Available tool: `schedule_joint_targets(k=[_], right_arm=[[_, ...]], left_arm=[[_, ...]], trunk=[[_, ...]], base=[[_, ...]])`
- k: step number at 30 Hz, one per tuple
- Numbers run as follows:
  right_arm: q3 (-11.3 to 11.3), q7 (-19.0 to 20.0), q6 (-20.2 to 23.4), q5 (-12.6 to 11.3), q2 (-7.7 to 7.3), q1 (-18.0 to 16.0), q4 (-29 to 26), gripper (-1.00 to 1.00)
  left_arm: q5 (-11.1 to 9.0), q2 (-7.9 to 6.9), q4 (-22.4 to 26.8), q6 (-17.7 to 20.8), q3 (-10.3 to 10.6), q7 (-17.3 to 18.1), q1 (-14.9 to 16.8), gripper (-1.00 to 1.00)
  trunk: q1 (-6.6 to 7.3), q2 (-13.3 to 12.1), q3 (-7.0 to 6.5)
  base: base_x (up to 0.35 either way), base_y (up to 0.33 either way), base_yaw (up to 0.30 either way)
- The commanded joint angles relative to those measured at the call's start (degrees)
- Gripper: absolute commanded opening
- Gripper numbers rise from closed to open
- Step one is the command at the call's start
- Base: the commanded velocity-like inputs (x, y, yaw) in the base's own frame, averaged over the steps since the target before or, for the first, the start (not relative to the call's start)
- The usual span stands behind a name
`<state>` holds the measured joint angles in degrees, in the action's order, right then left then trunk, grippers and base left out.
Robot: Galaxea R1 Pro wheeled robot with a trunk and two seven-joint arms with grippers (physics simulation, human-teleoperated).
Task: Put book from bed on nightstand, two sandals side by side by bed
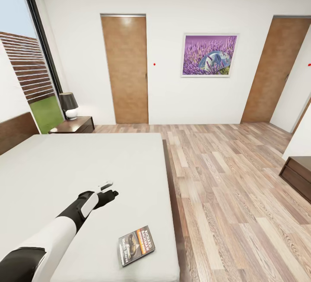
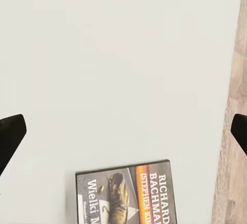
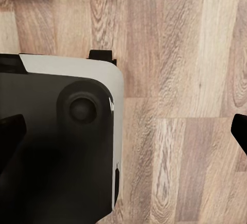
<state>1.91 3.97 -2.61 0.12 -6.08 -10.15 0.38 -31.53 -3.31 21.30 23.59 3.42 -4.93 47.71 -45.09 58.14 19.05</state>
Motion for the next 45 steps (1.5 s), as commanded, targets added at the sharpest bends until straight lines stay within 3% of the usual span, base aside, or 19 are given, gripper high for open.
schedule_joint_targets(k=[1, 8, 25, 31, 45], right_arm=[[0.2, 0.2, -0.2, 0.0, -0.01, 0.0, 0.1, 1.00], [0.2, 0.2, -0.2, 0.0, 0.01, 0.0, 0.1, 1.00], [0.2, 0.2, -0.2, 0.1, -0.05, 0.0, 0.1, 1.00], [0.2, 0.2, -0.2, 0.1, -0.06, 0.0, 0.1, 1.00], [0.2, 0.2, -0.2, 0.3, -0.03, 0.0, 0.0, 1.00]], left_arm=[[-0.6, -0.06, 0.2, 0.2, 0.4, -0.4, 0.0, 1.00], [-0.6, -0.10, 0.3, 0.2, 0.4, -0.3, 0.0, 1.00], [-0.6, -0.03, 0.4, 0.8, 0.4, -0.5, 0.1, 1.00], [-0.5, -0.04, 0.4, 4.0, 0.4, -0.7, 1.1, 1.00], [-0.5, -0.11, 0.9, 8.1, 0.4, -0.8, 2.0, 1.00]], trunk=[[-0.01, 0.1, 0.07], [-0.01, 0.1, 0.07], [-3.74, 6.9, 3.13], [-5.06, 9.3, 4.20], [-5.50, 10.1, 4.56]], base=[[0.000, 0.000, 0.000], [0.000, 0.000, 0.000], [0.000, 0.000, 0.000], [0.000, 0.000, 0.000], [0.000, 0.000, 0.000]])
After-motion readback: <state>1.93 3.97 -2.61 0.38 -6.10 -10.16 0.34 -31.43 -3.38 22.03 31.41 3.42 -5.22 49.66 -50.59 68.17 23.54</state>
